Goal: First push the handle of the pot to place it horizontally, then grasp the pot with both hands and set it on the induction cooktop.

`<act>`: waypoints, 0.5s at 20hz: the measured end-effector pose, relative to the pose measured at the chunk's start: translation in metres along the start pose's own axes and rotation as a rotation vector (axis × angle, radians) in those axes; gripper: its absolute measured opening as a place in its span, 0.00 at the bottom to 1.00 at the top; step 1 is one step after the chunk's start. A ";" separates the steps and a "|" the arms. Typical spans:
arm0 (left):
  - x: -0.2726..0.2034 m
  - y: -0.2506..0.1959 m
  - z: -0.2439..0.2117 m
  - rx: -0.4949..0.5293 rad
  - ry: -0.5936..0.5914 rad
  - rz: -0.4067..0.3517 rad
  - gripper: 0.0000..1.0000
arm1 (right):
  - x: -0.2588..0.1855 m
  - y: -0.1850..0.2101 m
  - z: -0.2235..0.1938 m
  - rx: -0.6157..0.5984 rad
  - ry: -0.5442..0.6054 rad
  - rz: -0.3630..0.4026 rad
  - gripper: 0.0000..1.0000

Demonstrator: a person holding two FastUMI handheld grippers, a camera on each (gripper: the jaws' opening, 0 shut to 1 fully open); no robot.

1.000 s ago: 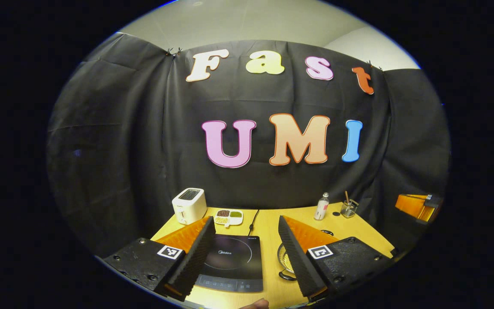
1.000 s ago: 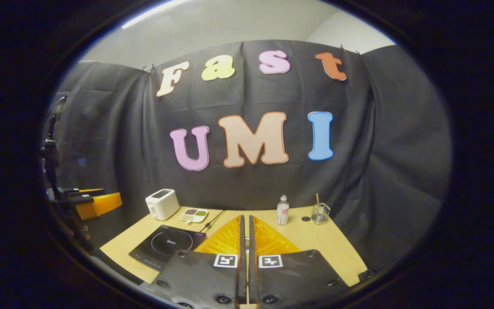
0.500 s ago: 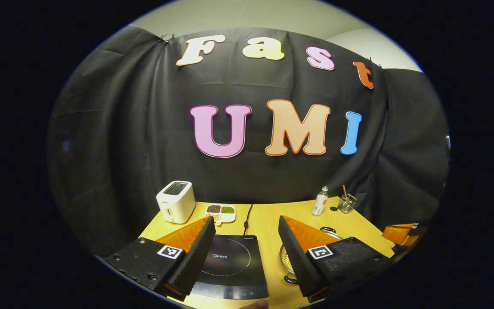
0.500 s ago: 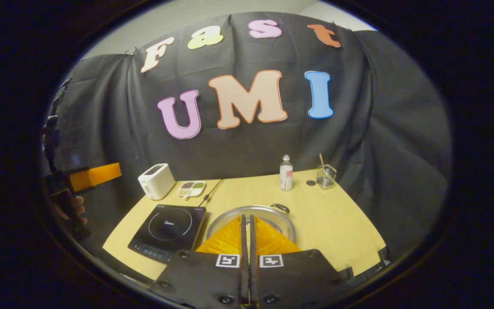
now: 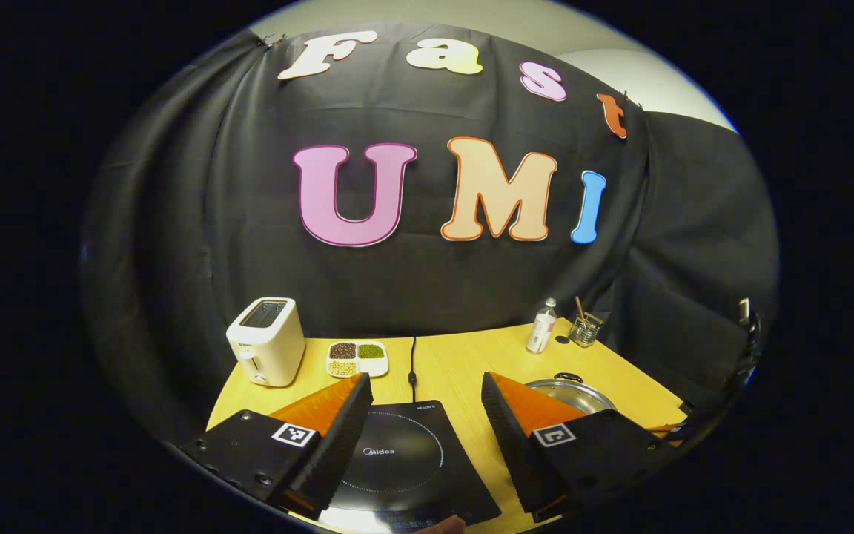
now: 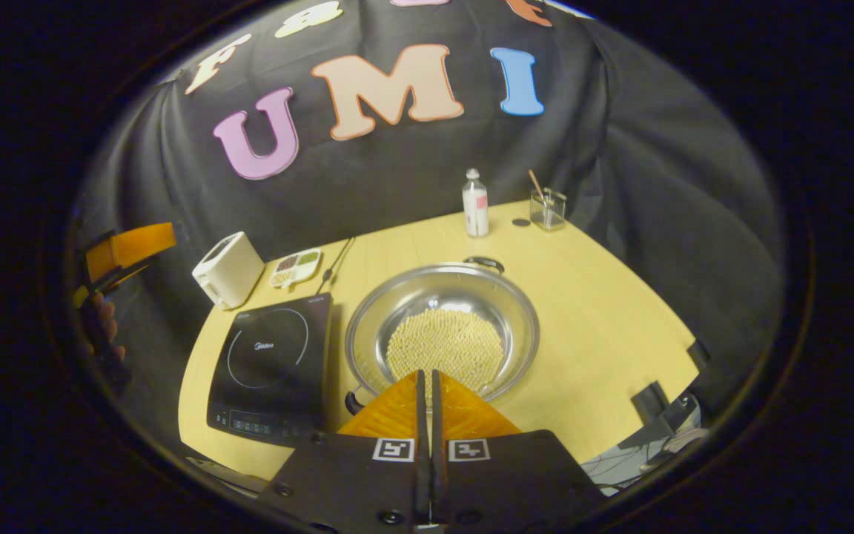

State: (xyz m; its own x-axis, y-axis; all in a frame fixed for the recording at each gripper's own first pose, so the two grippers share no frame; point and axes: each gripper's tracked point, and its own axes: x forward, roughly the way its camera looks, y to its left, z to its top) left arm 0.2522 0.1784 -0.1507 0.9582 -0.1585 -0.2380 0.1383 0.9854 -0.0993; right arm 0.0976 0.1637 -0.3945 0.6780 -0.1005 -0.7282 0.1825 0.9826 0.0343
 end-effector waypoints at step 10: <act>0.019 0.029 -0.017 -0.016 0.041 -0.032 0.91 | 0.046 0.007 -0.078 0.015 0.192 -0.098 0.00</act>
State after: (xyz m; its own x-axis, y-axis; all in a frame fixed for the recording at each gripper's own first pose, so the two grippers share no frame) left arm 0.2698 0.2027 -0.1746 0.9423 -0.1930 -0.2735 0.1647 0.9786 -0.1230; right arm 0.0745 0.1782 -0.4813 0.5085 -0.1621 -0.8457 0.2518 0.9672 -0.0339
